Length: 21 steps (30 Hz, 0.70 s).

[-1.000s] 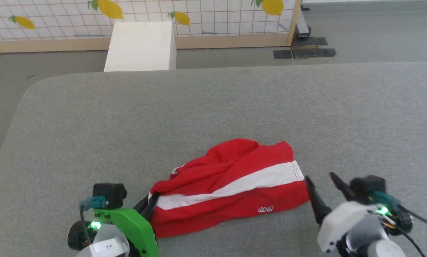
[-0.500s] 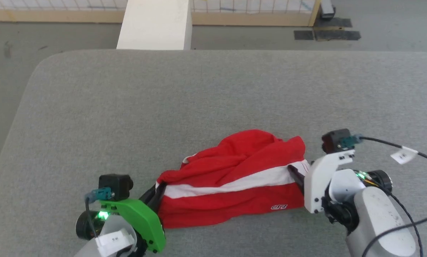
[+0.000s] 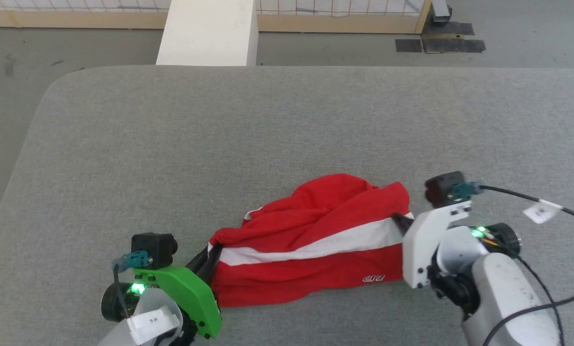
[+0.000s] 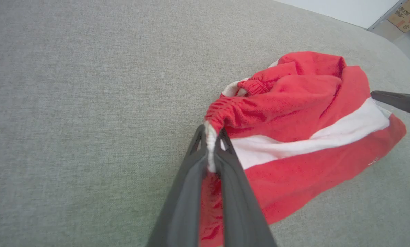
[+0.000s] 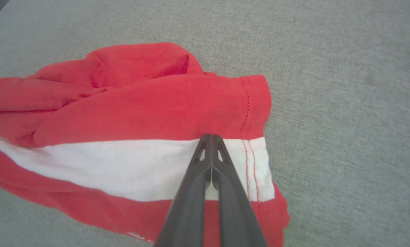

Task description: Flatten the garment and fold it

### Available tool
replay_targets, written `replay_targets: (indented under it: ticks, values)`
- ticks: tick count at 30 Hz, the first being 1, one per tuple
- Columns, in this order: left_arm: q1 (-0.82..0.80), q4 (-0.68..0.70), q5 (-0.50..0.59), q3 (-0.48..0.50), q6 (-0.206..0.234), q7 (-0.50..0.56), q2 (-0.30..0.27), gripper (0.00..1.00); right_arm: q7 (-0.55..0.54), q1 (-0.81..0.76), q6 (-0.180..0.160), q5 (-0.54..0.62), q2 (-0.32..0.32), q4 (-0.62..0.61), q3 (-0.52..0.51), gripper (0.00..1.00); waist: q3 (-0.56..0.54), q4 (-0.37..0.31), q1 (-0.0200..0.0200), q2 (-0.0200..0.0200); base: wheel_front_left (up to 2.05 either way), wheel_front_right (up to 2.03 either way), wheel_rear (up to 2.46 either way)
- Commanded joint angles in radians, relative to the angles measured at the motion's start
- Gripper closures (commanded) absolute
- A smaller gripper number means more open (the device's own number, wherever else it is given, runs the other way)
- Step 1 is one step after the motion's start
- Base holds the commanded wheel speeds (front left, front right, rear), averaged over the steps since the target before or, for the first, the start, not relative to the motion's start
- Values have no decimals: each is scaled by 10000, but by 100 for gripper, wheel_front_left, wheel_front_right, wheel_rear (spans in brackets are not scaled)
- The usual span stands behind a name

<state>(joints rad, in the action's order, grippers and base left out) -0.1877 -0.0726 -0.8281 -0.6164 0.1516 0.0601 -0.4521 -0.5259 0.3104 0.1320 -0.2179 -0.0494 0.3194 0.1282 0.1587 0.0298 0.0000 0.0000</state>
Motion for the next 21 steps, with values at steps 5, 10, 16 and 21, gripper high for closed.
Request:
replay_targets:
  ticks: [5, 10, 16, 21]
  values:
    - [-44, 81, 11, 43, 22, 0, -108, 100, 265, -374, -13, 39, -17, -391, -590, 0, -1, -99, 0, 0, 0, 0, 0]
    - [-119, 122, 16, 9, 12, 67, -139, 100, -71, -566, -13, -486, -13, -303, -1074, 0, 62, -84, 0, 0, 0, 0, 0]
    - [-194, 138, 12, -14, 0, 110, -164, 100, -799, -493, -13, -1325, -11, 150, -825, 0, 146, -49, 0, 0, 0, 0, 0]
    - [-223, 157, 9, -27, 1, 120, -187, 100, -720, -241, -13, -1588, -10, 351, -296, 0, 198, 6, 0, 0, 0, 0, 0]
